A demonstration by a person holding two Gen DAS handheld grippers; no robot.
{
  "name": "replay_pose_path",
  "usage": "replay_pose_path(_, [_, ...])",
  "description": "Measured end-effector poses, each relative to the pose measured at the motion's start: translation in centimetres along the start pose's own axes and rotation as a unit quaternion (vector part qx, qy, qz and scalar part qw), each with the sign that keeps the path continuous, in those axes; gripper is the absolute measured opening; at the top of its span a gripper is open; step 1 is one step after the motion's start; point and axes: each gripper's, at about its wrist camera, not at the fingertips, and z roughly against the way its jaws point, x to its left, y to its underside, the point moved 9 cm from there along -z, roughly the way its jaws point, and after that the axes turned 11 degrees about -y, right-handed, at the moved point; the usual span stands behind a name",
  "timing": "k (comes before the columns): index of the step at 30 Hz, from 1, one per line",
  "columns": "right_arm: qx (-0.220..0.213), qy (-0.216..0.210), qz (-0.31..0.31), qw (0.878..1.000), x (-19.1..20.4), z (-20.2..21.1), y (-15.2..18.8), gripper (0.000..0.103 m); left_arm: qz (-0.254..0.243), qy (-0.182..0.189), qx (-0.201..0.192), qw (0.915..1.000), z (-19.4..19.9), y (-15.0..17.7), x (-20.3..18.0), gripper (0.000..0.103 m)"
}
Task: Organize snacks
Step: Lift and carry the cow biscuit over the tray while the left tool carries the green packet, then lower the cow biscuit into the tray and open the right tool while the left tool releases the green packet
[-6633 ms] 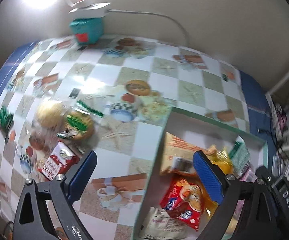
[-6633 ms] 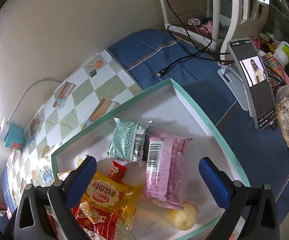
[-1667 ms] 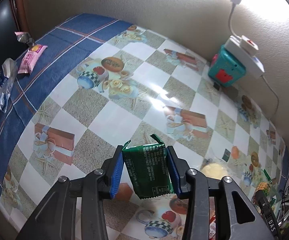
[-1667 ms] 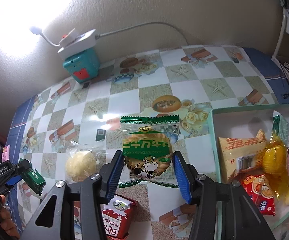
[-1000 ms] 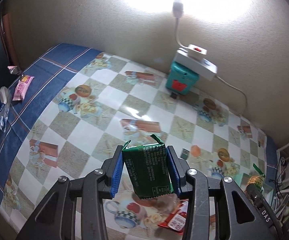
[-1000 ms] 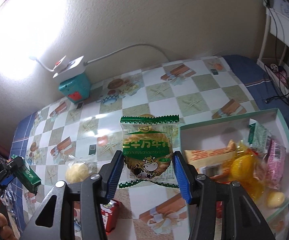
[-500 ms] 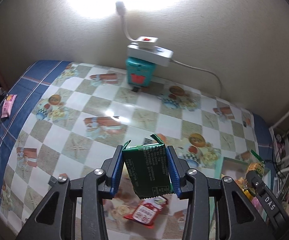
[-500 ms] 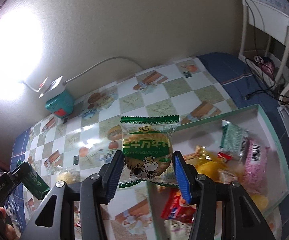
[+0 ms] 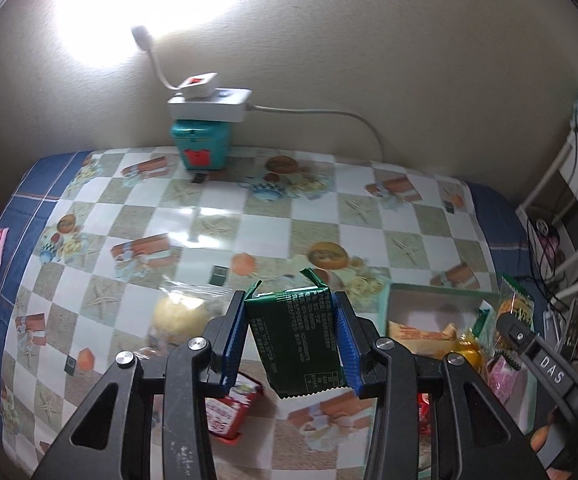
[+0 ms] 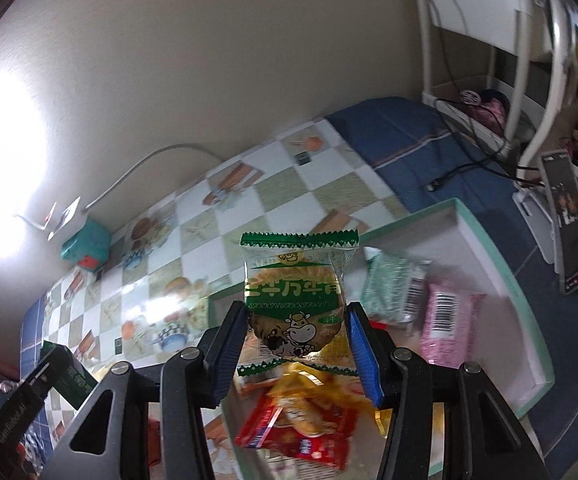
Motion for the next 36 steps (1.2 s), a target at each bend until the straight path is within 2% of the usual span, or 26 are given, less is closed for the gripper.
replay_pose_path(19, [-0.012,0.028,-0.076,0.997,-8.7,1.7,-1.0,0.053,-0.102,0.029,0.010,0.9943,0.1,3.6,-10.1,0.044])
replay_pose_path(29, [-0.004,0.028,-0.087,0.996,-10.3,1.3,-0.7,0.053,-0.128,0.040,0.029,0.9905,-1.1,5.7,-13.3,0.044])
replay_pose_path(36, [-0.001,0.028,-0.090,0.996,-10.5,1.2,-0.5,0.053,-0.140,0.036,0.021,0.9893,-1.1,6.1,-14.3,0.044])
